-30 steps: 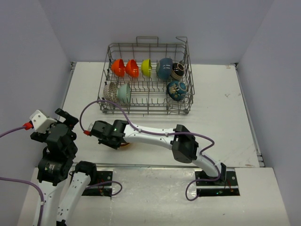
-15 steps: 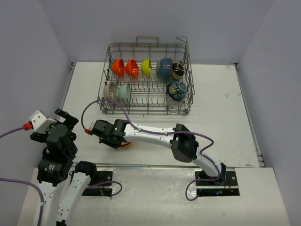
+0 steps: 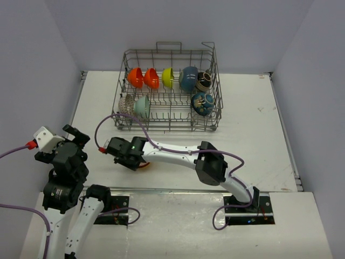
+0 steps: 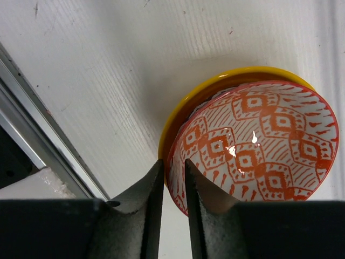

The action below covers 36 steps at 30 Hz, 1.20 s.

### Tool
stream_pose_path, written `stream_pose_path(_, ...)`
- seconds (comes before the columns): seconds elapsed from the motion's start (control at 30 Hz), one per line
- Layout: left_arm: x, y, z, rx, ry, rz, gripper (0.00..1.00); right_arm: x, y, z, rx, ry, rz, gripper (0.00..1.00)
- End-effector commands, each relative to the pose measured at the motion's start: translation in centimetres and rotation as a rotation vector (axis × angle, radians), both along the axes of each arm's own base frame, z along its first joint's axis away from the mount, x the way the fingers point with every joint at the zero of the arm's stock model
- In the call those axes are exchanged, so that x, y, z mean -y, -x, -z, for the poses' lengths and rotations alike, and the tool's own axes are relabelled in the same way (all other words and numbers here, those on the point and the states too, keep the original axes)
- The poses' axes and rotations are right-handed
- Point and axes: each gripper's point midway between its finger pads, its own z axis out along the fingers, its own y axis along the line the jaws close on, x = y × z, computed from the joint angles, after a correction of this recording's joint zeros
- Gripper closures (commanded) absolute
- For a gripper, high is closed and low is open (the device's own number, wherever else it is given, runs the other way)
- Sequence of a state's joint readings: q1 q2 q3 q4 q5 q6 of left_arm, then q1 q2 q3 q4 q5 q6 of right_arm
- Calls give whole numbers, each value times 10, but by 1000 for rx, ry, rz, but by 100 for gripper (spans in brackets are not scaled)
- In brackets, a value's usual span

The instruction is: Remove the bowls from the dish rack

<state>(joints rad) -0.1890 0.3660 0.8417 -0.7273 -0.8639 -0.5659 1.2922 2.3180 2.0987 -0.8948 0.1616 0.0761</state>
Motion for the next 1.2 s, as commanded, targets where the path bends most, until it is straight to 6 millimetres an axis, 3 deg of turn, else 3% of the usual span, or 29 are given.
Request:
stream_pose_path(0.0,-4,4,-12,49,16,-28,0,-1,-5,-4,4,-21,22,72)
stream_pose_path(0.1,-4,4,-12,48,16,-25,0,-3,-3,-15,2,-46,21,67)
stream_pose_path(0.2,-4,4,-11,45,16,-25,0,-4,-4,-41,15,-97,28,59)
stream_pose_path(0.5,-4,4,-12,49,17,-25,0,10,-21,-148,19,-334,72,46)
stream_pose_path(0.6,-2,1,-11,43,15,-13,0,24,-38,-178,-9,-432,105,44)
stream_pose_path(0.7,13,-18,-7,19,-15,87,0,47,-77,-206,-32,-566,201,39)
stream_pose_path(0.73,17,-24,-4,5,-20,116,0,51,-85,-213,-45,-611,221,39)
stream_pose_path(0.77,21,-29,-1,-17,-25,138,0,57,-92,-206,-92,-638,274,38)
stream_pose_path(0.8,27,-36,2,-36,-25,172,0,57,-102,-228,-87,-740,286,37)
stream_pose_path(0.83,31,-45,9,-84,-33,190,0,66,-120,-229,-116,-780,324,35)
stream_pose_path(0.9,39,-54,16,-123,-34,234,0,69,-139,-234,-170,-846,391,34)
stream_pose_path(1.0,47,-65,26,-176,-44,285,0,78,-183,-228,-227,-907,494,34)
stream_pose_path(1.03,49,-68,30,-189,-43,294,0,76,-194,-214,-253,-905,526,34)
stream_pose_path(1.1,52,-70,30,-191,-43,310,0,78,-215,-208,-302,-961,586,34)
stream_pose_path(1.17,52,-71,31,-192,-44,313,0,72,-226,-191,-366,-977,618,34)
